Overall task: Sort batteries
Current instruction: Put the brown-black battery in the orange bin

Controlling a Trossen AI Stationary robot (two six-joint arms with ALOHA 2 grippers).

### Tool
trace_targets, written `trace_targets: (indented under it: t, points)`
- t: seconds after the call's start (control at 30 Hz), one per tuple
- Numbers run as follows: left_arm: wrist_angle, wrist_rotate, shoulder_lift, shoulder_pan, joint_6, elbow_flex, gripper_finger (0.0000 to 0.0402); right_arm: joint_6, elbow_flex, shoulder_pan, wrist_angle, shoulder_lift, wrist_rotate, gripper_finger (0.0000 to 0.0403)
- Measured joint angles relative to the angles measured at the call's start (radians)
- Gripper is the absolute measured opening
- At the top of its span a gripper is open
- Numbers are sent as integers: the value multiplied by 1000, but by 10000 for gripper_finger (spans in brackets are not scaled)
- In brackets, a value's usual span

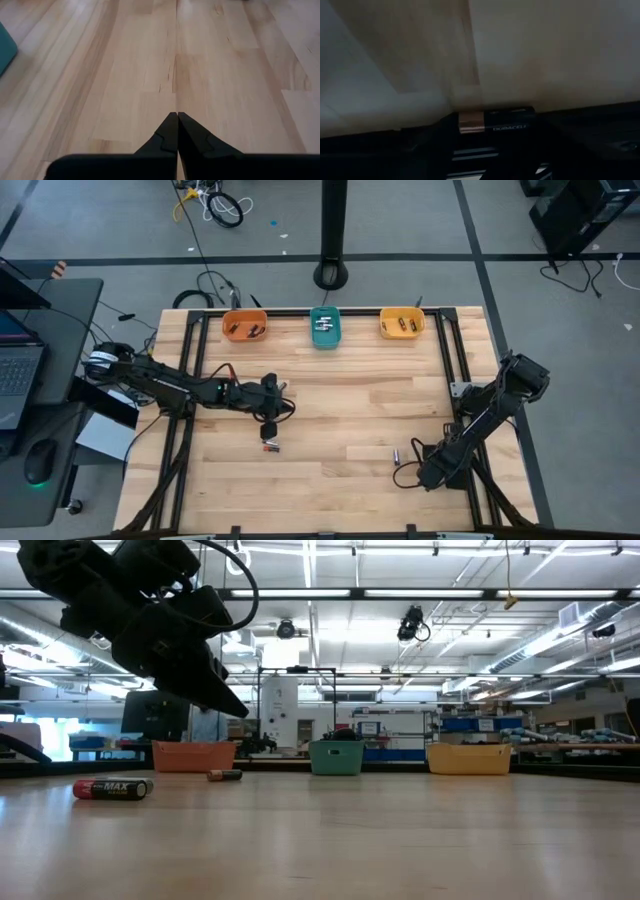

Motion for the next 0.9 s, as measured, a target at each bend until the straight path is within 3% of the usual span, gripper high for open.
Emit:
trace_targets:
  t: [0.17,0.37,0.53,0.9]
  points:
    - [2,0,0,0,-3,0,11,-20,2,0,-5,0,-3,222]
    - [4,0,0,0,-8,0,11,-33,2,-1,-7,-1,1,222]
    - [3,0,0,0,-8,0,11,-39,7,-15,-8,0,8,246]
    - [1,7,0,0,-15,0,11,-89,48,-64,-5,0,85,228]
